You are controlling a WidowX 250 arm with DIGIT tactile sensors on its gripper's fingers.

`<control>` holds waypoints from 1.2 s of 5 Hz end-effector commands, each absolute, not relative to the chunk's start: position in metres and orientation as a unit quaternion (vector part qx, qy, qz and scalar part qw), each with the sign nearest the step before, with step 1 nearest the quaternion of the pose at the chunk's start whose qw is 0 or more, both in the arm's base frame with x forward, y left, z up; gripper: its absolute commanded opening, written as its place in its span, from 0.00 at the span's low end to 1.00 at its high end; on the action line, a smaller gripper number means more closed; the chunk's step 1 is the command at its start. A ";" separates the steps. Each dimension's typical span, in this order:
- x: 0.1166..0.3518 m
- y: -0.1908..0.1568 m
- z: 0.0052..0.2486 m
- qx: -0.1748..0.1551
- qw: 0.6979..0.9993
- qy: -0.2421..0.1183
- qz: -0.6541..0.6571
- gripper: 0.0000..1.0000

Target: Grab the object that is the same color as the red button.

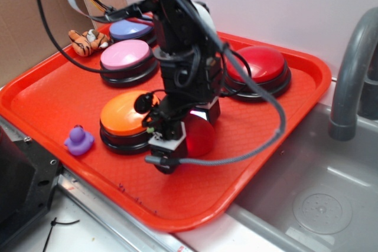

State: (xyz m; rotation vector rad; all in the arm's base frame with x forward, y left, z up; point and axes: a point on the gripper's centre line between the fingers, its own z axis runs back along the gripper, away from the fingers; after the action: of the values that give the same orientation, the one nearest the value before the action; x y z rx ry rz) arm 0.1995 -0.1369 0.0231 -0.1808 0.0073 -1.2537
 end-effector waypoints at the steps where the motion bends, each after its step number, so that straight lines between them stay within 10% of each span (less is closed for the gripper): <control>1: 0.188 -0.136 0.042 -0.052 0.837 0.000 -0.545 0.00; 4: 0.176 -0.068 0.144 -0.050 0.966 0.018 -0.251 0.00; 6: 0.163 -0.030 0.163 -0.038 0.998 0.011 -0.051 0.00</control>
State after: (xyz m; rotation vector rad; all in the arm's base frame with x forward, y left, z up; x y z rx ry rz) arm 0.1663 -0.0151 0.1541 -0.0814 0.0515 -0.1109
